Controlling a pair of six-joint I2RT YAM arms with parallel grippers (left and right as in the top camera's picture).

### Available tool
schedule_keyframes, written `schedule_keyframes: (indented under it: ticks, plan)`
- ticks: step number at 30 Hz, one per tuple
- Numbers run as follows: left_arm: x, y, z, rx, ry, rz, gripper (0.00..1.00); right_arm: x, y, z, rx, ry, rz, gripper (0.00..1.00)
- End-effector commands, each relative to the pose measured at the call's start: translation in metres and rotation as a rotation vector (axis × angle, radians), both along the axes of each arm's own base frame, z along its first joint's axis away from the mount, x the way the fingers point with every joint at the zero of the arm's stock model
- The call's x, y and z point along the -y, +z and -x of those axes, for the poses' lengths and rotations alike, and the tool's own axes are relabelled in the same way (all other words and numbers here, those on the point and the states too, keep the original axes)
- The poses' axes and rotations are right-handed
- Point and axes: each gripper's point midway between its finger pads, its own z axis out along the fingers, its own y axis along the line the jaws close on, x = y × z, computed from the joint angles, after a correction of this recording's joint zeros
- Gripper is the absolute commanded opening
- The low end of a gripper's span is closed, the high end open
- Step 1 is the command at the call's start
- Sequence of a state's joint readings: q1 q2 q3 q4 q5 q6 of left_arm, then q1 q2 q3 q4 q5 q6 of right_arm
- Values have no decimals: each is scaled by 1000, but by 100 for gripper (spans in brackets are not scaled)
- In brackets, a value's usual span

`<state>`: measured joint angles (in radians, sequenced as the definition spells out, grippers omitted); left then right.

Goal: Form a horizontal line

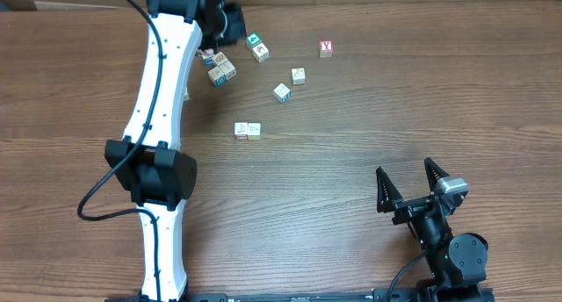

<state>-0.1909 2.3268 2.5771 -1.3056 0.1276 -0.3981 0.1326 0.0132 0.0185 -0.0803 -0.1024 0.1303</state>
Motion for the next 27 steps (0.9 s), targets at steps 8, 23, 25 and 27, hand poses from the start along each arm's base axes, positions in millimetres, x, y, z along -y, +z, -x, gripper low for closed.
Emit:
schedule_keyframes:
  ticks: [8,23,25,27]
  plan:
    - [6,59,-32,211,80,101,4,2,-3,-1,-2,-11,-2,100]
    - [5,-29,-48,126,114,-7,4,2,-3,-1,-2,-11,-2,100]
    - [2,-44,-49,111,122,-26,4,2,-3,-1,-2,-11,-2,100]
    - [-1,-58,-49,101,130,-40,5,2,-3,-1,-2,-11,-2,100]
